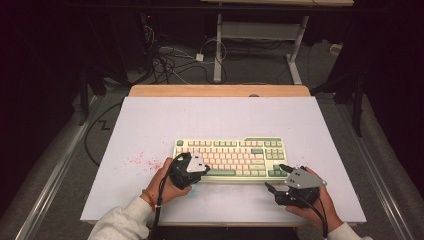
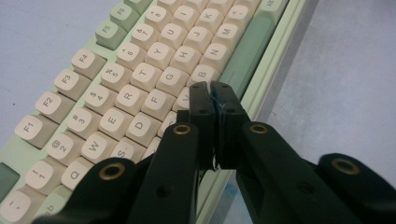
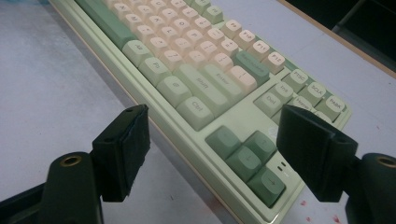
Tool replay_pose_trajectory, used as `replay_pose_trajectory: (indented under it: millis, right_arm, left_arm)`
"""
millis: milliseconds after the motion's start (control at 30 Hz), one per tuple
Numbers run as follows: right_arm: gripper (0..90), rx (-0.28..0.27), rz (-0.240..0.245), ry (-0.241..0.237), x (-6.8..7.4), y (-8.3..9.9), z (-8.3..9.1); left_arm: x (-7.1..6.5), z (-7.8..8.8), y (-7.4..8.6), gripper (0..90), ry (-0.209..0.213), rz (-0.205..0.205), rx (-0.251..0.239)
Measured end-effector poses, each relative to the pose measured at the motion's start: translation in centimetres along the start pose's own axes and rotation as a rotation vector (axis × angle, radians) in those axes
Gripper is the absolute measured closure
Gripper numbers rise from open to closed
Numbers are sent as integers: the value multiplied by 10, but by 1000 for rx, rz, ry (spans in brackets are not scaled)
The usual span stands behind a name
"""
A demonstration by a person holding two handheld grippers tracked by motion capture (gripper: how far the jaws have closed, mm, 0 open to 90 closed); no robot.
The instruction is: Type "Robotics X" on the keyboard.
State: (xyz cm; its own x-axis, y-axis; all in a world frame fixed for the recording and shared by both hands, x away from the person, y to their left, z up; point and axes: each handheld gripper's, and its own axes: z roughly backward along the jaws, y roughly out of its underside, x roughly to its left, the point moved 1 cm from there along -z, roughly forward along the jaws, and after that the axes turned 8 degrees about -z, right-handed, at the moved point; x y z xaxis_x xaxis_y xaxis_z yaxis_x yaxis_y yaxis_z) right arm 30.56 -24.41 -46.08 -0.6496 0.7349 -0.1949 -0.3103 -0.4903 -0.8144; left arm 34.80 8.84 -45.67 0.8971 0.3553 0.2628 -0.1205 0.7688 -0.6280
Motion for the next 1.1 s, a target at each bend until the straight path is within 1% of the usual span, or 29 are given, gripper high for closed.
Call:
replay_pose_trajectory:
  millis: [67,167,267,367,500,600,633,667,700,733,933,1100]
  right_arm:
    - [261,1,2,-1,0,0,0]
    - [261,2,2,-1,0,0,0]
    - [261,3,3,-2,0,0,0]
    - [260,3,4,-3,0,0,-1]
    - [261,5,4,-3,1,0,-1]
    - [261,7,5,-4,1,0,-1]
    - [261,8,4,-4,1,0,-1]
    - [260,7,4,-2,1,0,-1]
    - [261,7,3,-1,1,0,-1]
    - [261,2,6,-1,1,0,0]
    - [261,2,1,2,0,0,0]
    - [262,-5,2,5,0,0,0]
  left_arm:
    - [0,-1,1,859,-1,4,3]
    - [0,-3,1,857,-1,0,8]
    - [-1,-3,1,864,-19,-3,1]
    - [-1,-2,0,864,-15,-6,-1]
    - [-1,-4,1,865,-12,-5,10]
    - [-2,-10,3,876,-11,-13,33]
    - [-2,-11,4,876,-17,-5,19]
    - [-2,-11,4,877,-19,-2,17]
    - [-2,-9,2,876,-20,-9,26]
    - [-2,-8,1,874,-23,-13,20]
    - [3,6,-1,860,-38,5,-36]
    - [7,13,0,816,-58,13,-59]
